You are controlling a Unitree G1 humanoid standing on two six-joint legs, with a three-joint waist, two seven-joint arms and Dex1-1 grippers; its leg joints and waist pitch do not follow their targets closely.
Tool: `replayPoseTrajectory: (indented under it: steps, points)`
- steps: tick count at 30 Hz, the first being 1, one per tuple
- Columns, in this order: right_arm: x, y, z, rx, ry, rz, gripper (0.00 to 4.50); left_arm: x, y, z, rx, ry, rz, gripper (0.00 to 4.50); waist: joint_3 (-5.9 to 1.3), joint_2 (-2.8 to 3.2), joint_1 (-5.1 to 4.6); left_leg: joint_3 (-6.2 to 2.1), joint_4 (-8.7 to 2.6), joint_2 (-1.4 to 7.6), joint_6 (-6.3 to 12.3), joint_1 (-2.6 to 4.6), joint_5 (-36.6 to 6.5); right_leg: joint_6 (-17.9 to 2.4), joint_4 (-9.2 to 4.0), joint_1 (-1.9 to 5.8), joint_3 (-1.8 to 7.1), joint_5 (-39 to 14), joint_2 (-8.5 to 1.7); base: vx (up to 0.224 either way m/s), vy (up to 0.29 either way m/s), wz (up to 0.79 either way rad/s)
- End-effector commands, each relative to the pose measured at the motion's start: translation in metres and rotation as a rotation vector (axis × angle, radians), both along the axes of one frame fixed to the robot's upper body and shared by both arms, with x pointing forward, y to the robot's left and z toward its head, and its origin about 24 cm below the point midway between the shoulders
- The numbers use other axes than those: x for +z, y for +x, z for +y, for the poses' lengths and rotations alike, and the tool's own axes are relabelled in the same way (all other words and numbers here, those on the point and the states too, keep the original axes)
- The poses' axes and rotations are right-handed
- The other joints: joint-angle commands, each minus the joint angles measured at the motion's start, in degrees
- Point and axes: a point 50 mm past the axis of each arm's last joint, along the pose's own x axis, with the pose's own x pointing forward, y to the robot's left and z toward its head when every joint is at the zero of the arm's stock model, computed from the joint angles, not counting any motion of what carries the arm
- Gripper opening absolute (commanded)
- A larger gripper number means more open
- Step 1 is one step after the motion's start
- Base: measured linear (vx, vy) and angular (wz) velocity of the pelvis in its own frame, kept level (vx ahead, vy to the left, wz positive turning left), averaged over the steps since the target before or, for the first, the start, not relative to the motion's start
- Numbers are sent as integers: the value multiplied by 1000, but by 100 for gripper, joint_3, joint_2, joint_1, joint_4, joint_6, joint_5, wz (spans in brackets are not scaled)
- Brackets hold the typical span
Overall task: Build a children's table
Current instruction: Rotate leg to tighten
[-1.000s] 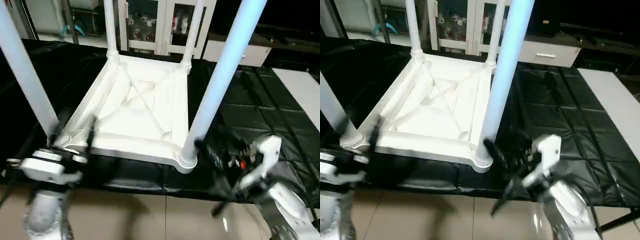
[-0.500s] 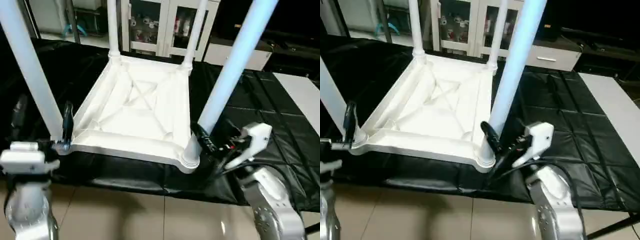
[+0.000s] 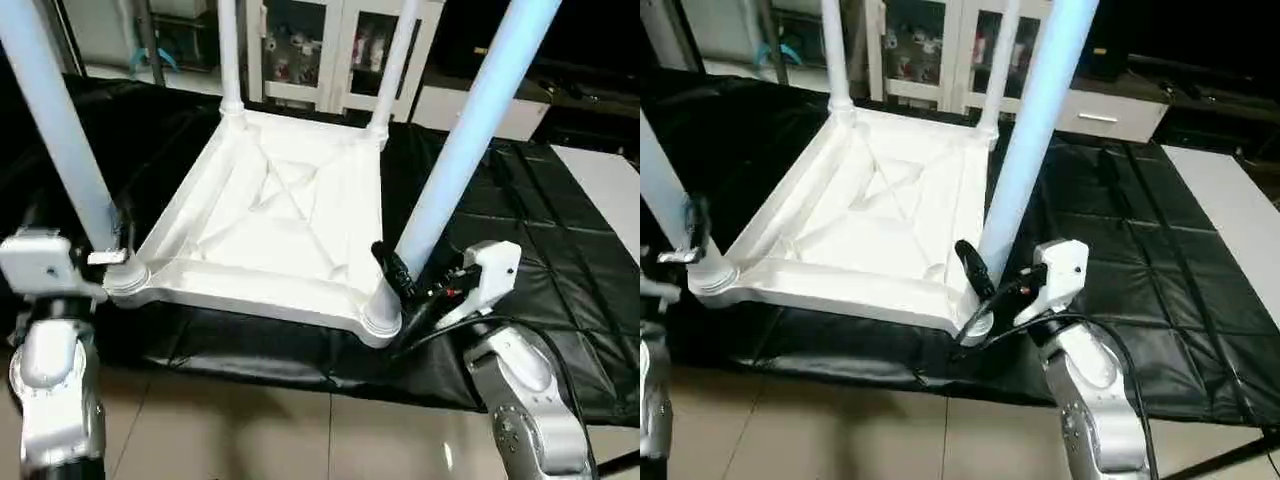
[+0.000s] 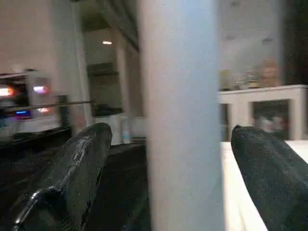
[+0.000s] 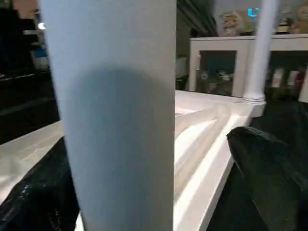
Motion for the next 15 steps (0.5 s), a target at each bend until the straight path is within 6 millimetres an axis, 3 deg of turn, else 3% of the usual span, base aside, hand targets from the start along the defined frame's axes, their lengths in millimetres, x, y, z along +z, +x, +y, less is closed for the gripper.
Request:
replayPoseTrajectory:
  steps: [1, 4, 8, 9, 11, 12, 13, 15]
  points:
    - [2, 6, -13, -88, 6, 8, 450, -3, 6, -8, -73, -12, 33, 446, -237, 167, 3, 7, -530, 49, -167, 90, -2291, -699, -316, 167, 104, -1547, -54, 0, 0, 0]
    - [1, 8, -19, -133, 19, 19, 450, -4, 9, -15, -140, -28, 57, 446, -223, 166, 8, 11, -534, 48, -189, 103, -2451, -627, -348, 157, 114, -1822, -57, 0, 0, 0]
    - [-1, 8, -27, -181, 59, 42, 450, -8, 13, -26, -226, -36, 99, 446, -236, 166, 2, -2, -537, 45, -203, 81, -2330, -603, -336, 180, 122, -1737, -57, 0, 0, 0]
    - [-2, 8, -27, -184, 62, 43, 422, -9, 13, -27, -230, -36, 103, 450, -237, 169, 4, -1, -537, 47, -205, 79, -2319, -613, -331, 178, 123, -1713, -55, 0, 0, 0]
    - [-2, 8, -29, -200, 73, 48, 413, -11, 14, -30, -249, -39, 128, 450, -240, 165, 2, 0, -537, 44, -190, 72, -2263, -624, -326, 190, 125, -1653, -55, 0, 0, 0]
    - [-2, 8, -30, -205, 87, 50, 403, -13, 15, -32, -256, -38, 144, 450, -242, 191, 2, 3, -535, 46, -190, 81, -2214, -640, -318, 186, 128, -1573, -49, 0, 0, 0]
    - [-1, 8, -31, -210, 96, 51, 389, -15, 17, -33, -261, -38, 163, 421, -241, 186, -1, 5, -532, 47, -190, 82, -2205, -646, -320, 184, 126, -1548, -43, 0, 0, 0]
    - [0, 8, -33, -215, 110, 55, 382, -16, 20, -37, -263, -42, 179, 414, -235, 186, -3, 12, -530, 46, -183, 87, -2232, -649, -325, 184, 125, -1580, -37, 0, 0, 0]
